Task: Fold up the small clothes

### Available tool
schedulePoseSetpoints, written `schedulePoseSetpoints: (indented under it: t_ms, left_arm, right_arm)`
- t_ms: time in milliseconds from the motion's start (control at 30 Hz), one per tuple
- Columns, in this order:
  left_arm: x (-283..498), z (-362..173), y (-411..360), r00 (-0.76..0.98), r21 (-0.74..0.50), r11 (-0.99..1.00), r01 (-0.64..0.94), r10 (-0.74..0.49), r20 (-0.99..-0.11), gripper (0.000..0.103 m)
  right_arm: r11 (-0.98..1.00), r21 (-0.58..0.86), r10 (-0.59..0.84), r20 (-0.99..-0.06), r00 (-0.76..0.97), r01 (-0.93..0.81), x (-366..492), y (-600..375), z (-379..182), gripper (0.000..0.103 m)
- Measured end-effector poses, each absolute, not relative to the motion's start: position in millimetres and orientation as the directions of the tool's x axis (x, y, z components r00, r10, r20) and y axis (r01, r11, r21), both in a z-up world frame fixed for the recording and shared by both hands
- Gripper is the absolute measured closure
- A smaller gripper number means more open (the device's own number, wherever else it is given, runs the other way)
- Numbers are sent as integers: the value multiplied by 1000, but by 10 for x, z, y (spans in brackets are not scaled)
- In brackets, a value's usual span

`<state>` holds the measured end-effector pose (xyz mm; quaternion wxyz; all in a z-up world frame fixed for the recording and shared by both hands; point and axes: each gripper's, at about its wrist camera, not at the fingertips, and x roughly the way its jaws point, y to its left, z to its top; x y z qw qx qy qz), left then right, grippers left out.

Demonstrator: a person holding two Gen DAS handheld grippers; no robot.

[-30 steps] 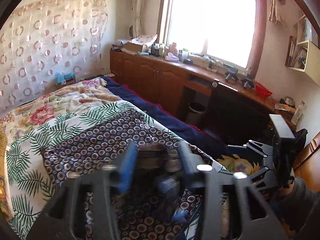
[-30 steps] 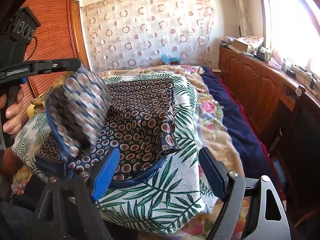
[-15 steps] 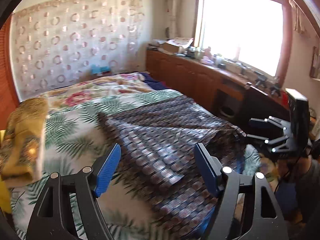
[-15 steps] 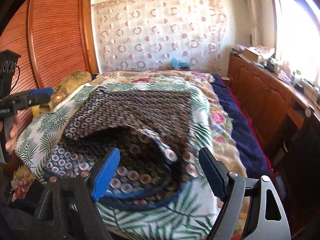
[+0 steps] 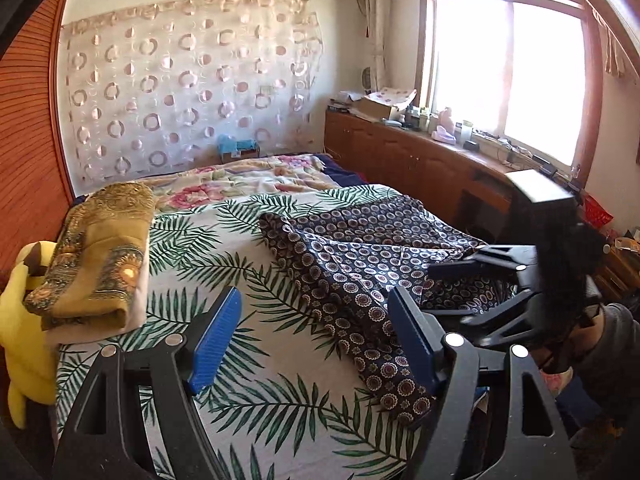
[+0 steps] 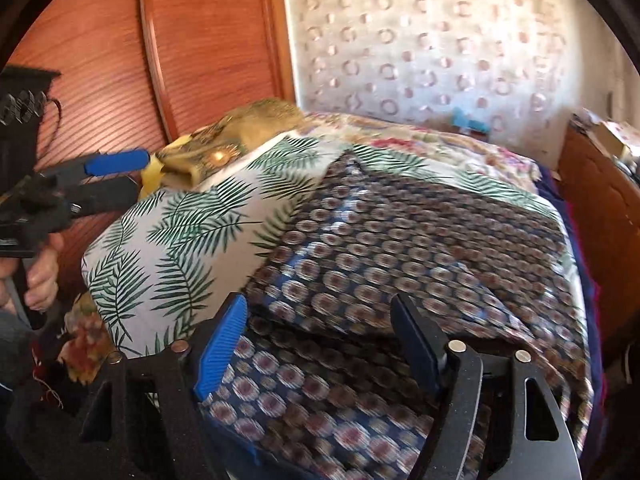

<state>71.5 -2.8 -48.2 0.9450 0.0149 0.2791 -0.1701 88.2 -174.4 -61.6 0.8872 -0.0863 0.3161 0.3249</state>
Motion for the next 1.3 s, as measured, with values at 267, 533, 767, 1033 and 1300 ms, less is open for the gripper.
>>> schedulePoseSetpoints:
  t_ms: [267, 533, 767, 1033, 1300]
  left_arm:
    - [727, -525, 48, 786, -77, 941, 330, -319, -529, 27]
    - [811, -682, 109, 770, -105, 943, 317, -320, -552, 27]
    - [853, -778, 93, 758, -123, 940, 319, -331, -562, 27]
    - [1036, -904, -10, 729, -141, 930, 338, -354, -585, 27]
    - [1297, -1113, -95, 691, -146, 926, 347, -358, -628, 27]
  right_arm:
    - [737, 30, 494, -706, 508, -675, 1285, -1375, -847, 71]
    - [736, -45, 466, -689, 554, -675, 1407, -1381, -593, 100]
    - [836, -89, 367, -643, 672, -541, 1907, -1858, -177, 100]
    - [906, -138, 233, -628, 743, -401, 2580, -2069, -10, 100]
    - [915, -215, 128, -650, 749, -342, 3244, -1979, -242, 100]
